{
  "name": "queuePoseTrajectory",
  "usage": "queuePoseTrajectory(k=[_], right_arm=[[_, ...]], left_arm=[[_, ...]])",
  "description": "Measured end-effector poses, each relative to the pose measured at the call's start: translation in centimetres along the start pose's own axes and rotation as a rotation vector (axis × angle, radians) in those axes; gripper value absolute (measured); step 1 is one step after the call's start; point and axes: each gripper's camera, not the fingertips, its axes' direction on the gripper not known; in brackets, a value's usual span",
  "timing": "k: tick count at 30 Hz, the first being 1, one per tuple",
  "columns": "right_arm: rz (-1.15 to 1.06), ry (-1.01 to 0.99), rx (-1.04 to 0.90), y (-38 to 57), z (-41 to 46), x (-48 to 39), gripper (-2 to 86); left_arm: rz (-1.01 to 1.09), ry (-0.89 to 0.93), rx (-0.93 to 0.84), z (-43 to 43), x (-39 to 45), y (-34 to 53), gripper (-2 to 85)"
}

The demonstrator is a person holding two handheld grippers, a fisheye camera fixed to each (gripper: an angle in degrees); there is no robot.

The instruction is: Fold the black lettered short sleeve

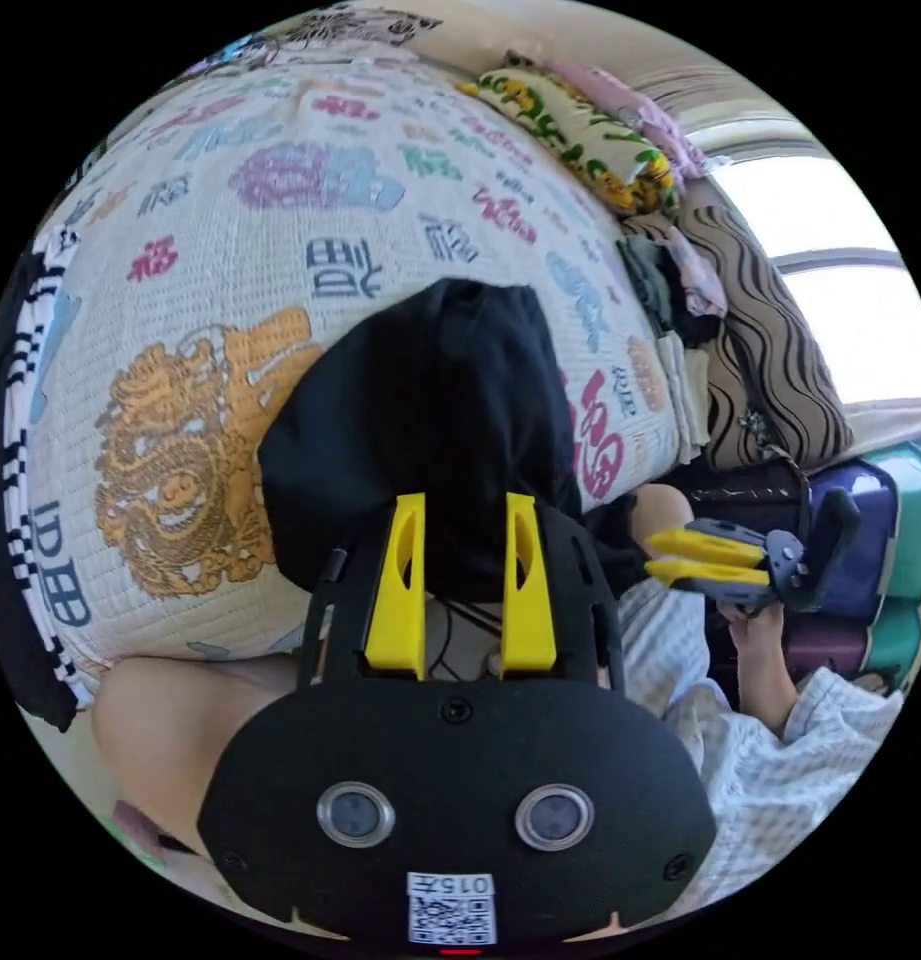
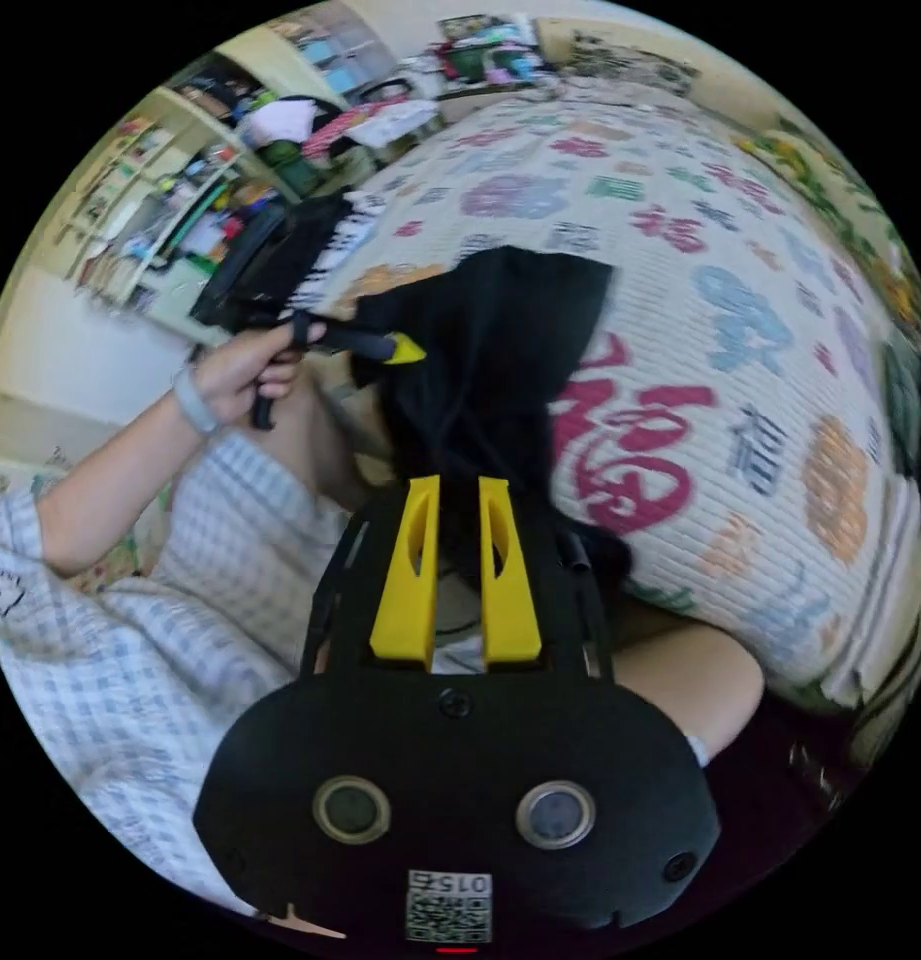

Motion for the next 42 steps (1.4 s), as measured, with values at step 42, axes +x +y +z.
queuePoseTrajectory(k=[42], right_arm=[[-0.154,0.084,0.676,-4.3,-41.1,-2.9,-0.9]], left_arm=[[0.544,0.394,0.893,-37.8,16.3,-8.5,-0.6]])
